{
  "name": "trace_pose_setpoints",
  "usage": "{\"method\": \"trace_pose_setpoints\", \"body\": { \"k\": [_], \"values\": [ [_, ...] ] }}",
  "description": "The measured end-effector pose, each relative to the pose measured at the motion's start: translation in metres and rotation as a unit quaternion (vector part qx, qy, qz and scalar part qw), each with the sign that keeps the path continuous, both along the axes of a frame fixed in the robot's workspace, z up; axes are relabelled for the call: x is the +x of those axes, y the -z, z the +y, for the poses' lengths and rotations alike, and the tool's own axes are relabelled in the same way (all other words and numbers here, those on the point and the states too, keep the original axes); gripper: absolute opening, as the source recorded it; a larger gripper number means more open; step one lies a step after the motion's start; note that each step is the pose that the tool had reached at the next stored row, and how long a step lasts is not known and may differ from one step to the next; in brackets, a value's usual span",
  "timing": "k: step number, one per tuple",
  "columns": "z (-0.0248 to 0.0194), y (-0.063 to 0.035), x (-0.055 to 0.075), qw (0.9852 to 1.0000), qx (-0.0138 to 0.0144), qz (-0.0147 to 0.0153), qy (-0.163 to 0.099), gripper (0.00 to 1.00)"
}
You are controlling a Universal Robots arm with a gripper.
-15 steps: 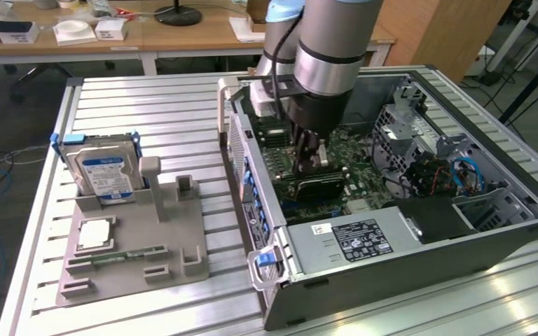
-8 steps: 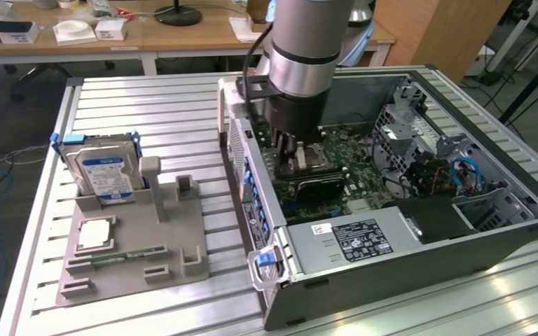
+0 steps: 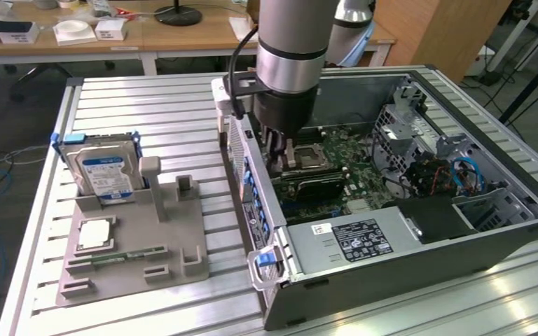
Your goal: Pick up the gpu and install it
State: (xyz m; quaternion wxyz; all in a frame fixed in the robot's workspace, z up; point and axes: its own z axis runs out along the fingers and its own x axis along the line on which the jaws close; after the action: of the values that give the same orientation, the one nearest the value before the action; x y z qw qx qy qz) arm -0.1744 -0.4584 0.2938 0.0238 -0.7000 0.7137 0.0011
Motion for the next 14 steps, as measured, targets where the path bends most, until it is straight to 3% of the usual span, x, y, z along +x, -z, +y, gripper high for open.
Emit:
{"method": "trace_pose_setpoints", "body": {
  "k": [4,14],
  "values": [
    [-0.0004,-0.0001,-0.0062,1.0000,-0.0003,-0.0009,-0.001,0.11],
    [-0.0004,-0.0017,-0.0068,1.0000,0.0009,-0.0019,-0.002,0.11]
  ]
}}
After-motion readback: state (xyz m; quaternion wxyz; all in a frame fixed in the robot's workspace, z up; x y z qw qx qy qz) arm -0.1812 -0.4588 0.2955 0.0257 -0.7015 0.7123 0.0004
